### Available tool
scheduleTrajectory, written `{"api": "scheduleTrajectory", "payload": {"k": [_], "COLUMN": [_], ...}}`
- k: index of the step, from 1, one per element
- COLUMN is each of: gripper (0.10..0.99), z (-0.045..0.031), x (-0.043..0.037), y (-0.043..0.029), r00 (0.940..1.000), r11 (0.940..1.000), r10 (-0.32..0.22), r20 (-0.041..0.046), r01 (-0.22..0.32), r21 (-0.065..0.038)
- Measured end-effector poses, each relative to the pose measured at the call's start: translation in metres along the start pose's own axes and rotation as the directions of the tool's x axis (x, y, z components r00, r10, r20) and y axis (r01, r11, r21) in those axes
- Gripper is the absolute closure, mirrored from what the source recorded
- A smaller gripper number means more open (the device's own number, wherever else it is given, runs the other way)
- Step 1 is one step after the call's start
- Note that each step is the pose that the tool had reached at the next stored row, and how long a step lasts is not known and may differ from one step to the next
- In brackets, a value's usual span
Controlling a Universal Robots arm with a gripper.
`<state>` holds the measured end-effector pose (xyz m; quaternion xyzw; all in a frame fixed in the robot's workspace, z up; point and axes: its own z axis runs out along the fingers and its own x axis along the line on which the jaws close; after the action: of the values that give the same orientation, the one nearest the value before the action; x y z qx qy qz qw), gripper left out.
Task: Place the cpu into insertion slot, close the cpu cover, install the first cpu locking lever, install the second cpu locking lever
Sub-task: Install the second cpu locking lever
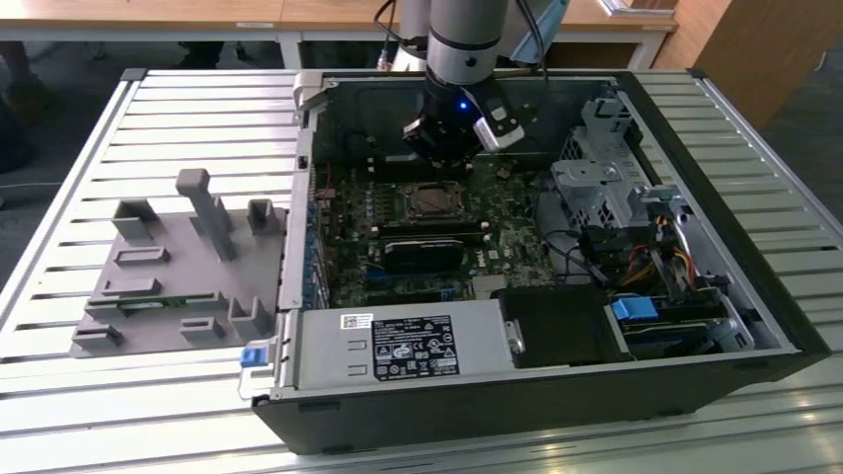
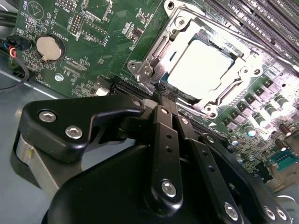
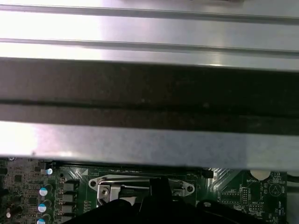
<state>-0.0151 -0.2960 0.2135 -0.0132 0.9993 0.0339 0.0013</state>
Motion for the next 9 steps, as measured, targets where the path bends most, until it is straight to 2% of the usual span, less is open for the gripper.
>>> {"api": "scheduleTrajectory", "payload": {"k": [9], "gripper": [0.98], "z": [-0.0004], "x": [-0.0004], "y": [-0.0065], "r00": [1.0], "r11": [1.0], "r10": [0.0], "r20": [0.0], "r01": [0.0], "r21": [0.0]}}
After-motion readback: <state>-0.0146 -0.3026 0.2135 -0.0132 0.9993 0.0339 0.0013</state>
